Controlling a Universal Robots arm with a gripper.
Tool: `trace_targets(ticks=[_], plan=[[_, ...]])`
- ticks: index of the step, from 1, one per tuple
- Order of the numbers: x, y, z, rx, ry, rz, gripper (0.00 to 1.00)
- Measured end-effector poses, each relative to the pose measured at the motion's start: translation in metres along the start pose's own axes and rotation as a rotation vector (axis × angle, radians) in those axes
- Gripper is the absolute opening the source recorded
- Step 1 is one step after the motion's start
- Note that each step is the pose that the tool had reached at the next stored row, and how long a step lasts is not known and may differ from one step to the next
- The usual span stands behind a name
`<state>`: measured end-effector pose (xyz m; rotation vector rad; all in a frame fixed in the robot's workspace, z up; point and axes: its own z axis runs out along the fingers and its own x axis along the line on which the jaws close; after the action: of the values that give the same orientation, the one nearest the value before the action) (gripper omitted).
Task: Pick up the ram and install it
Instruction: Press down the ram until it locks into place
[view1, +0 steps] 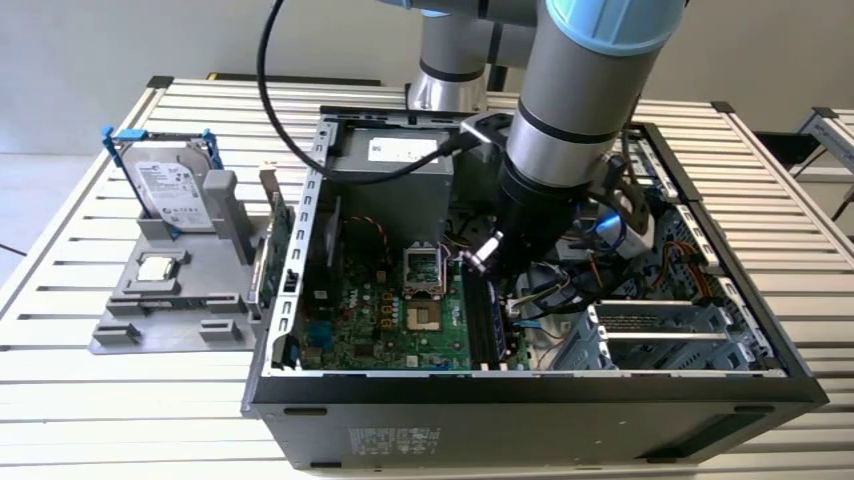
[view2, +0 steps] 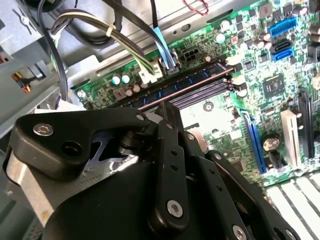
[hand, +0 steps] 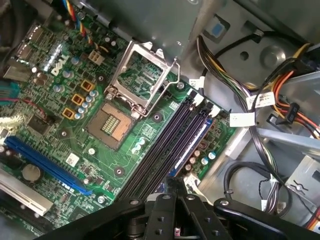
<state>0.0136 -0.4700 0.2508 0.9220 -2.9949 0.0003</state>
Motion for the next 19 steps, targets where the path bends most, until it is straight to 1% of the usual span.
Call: trace_targets(ticks=[7,19], plan=[[0.0002,0.0003,0.0002,0.0005,0.0001,-0.065,0.00],[0.0000,0.0005,0.0001,0.0016,0.0005,-0.204,0.00]])
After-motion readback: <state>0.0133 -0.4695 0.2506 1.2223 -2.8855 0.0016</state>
